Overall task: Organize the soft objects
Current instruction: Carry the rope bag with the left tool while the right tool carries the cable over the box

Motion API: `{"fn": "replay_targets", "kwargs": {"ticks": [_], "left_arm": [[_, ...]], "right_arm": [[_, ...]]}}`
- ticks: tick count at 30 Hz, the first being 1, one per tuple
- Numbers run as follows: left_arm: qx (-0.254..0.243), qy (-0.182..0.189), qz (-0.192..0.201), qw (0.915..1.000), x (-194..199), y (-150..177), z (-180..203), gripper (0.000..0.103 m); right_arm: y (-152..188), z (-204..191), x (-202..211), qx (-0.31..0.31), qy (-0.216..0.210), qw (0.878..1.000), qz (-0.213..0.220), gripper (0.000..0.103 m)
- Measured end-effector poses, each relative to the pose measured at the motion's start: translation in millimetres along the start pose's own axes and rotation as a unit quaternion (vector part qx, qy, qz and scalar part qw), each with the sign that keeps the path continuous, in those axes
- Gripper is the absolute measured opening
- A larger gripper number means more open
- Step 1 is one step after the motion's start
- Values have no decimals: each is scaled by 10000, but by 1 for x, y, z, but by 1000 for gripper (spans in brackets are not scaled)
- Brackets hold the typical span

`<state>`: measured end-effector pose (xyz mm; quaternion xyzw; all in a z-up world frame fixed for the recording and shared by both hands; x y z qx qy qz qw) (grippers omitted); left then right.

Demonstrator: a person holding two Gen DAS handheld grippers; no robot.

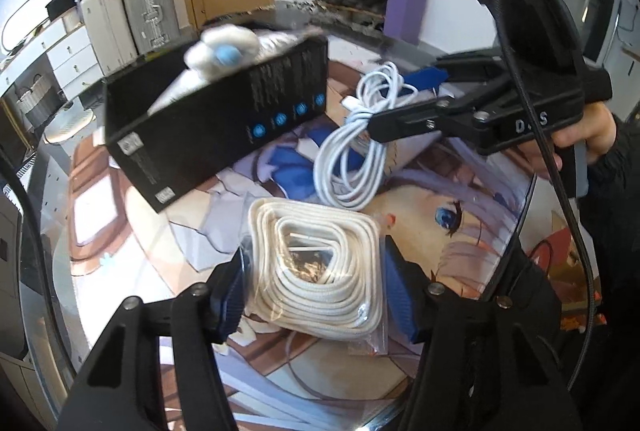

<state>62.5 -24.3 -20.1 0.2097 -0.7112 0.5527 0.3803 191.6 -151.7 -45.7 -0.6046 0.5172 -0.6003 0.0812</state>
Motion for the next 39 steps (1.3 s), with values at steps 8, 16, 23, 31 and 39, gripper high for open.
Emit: {"fn": "replay_targets", "kwargs": {"ticks": [8, 16, 23, 31, 39], "left_arm": [[313, -40, 435, 9986, 25, -13, -15, 59], [587, -219, 796, 9949, 47, -25, -35, 59], [855, -477, 889, 9912, 49, -38, -58, 59], [1177, -866, 945, 9847, 37, -58, -86, 59], [1138, -1117, 897, 9831, 15, -75, -93, 59]], "right_arm": [[-13, -9, 31, 55, -70, 9989, 458, 69], [-27, -16, 59, 63, -43, 9949, 1004, 69], [-45, -17, 72, -21, 189, 9903, 1373, 69], [-70, -7, 68, -164, 668, 9867, 1475, 69], [-97, 5, 47, -274, 1154, 9839, 1338, 69]]}}
Point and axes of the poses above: each gripper's, at about its wrist camera, not at the fingertips, and x roughly against the way its jaws point, z to its right, y to its underside, the point moved 4 cm from there along -x, roughly the way its jaws point, and after that the axes turned 10 degrees about -y, right-handed, at the moved point
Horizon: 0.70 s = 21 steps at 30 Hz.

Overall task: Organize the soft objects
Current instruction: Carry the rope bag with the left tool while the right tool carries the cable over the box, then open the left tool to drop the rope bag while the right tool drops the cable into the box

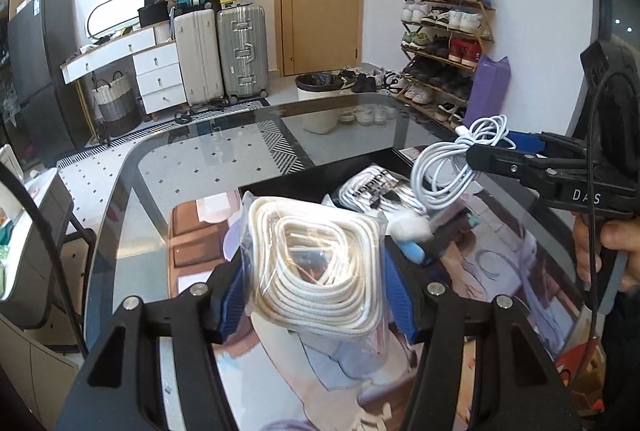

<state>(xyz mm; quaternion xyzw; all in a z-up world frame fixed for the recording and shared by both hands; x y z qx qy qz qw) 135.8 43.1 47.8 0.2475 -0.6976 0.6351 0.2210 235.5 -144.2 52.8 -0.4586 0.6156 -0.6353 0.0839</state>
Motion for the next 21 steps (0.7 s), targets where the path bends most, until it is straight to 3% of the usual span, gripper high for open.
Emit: {"fn": "replay_targets", "kwargs": {"ticks": [14, 21], "left_arm": [[128, 81, -188, 9997, -43, -10, 3, 59], [99, 156, -279, 9994, -55, -12, 4, 60]], "right_arm": [[-26, -18, -77, 590, 690, 9955, -275, 69], [-28, -21, -112, 616, 650, 9946, -517, 69]]}}
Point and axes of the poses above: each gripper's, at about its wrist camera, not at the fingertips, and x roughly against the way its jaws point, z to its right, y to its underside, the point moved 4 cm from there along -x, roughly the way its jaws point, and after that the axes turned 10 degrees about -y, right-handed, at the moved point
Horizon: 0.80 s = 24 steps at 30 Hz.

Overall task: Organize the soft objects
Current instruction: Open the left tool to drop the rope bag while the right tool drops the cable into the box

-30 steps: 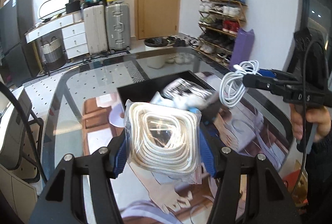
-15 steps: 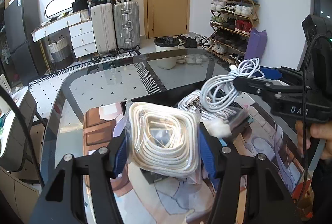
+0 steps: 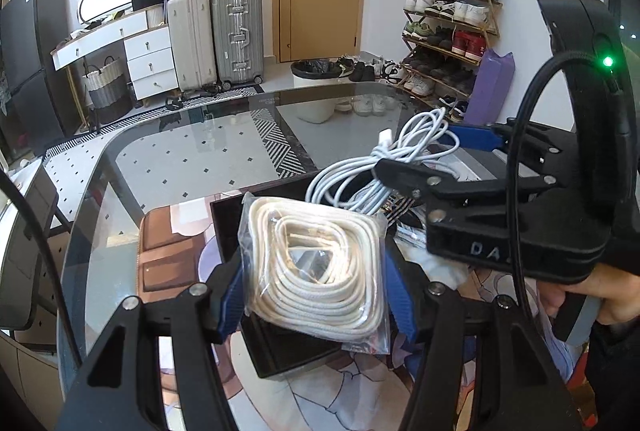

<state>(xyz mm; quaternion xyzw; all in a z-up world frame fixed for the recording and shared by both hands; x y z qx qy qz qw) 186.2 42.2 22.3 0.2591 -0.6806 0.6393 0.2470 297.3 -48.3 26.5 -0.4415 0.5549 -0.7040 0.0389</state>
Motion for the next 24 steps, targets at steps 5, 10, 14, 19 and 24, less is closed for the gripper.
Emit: {"fn": "replay_targets", "kwargs": {"ticks": [5, 10, 14, 19, 24], "left_arm": [[1, -79, -92, 9999, -10, 5, 0, 60], [-32, -84, -116, 9999, -14, 6, 1, 63], [-20, -48, -134, 9999, -9, 6, 2, 66], [12, -87, 35, 10000, 9, 9, -1, 82], [177, -187, 269, 9993, 29, 16, -8, 101]], "right_arm": [[3, 0, -15, 39, -19, 9999, -133, 70], [6, -1, -20, -1, -178, 9996, -228, 70], [9, 1, -12, -135, -517, 9984, -196, 76], [16, 6, 15, -72, -511, 9986, 65, 91], [32, 2, 45, 143, -554, 9980, 256, 102]]}}
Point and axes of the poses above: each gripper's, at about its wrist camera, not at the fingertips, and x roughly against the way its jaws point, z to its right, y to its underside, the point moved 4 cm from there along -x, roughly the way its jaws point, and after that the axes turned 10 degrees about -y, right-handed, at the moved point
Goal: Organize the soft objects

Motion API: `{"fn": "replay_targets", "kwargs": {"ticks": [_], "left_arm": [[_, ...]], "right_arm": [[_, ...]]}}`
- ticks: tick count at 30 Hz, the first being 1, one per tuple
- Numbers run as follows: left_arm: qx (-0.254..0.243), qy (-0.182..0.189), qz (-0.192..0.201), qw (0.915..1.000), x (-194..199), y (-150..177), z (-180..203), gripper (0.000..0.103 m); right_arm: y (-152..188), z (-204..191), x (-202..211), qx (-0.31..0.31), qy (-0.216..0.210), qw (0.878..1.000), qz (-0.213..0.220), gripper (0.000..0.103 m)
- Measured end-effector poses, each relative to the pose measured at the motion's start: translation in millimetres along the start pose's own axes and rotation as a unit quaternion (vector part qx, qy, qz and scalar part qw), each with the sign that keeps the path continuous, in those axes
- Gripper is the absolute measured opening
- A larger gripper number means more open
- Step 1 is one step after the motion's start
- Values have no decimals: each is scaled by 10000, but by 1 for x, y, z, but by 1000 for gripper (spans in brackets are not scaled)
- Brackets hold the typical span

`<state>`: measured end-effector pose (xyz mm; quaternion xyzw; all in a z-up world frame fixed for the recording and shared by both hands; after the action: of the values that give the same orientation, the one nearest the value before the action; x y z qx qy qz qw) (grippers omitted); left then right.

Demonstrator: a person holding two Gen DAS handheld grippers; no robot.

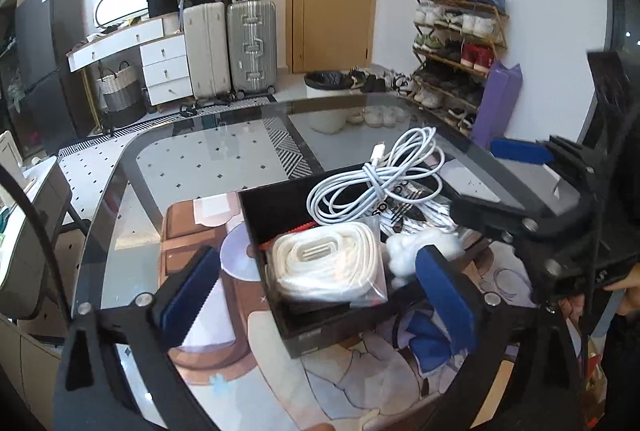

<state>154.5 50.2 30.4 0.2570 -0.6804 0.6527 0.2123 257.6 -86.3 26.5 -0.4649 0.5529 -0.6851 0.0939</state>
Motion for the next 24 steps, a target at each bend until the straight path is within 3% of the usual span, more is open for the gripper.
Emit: {"fn": "replay_targets", "kwargs": {"ticks": [12, 24], "left_arm": [[208, -293, 437, 9984, 23, 28, -4, 103], [441, -510, 563, 9961, 14, 43, -8, 103]], "right_arm": [[39, -26, 46, 118, -345, 9973, 640, 102], [61, -28, 45, 47, -384, 9960, 807, 102]]}}
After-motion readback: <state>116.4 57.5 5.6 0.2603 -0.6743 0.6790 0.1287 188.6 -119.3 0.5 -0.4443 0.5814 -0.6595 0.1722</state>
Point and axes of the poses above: each gripper's, at about its wrist camera, not at the fingertips, and x roughly against the way its jaws point, z to its right, y to its underside, the point moved 4 cm from there along -x, roughly the way its jaws point, and after that the axes turned 10 degrees about -y, right-handed, at the moved point
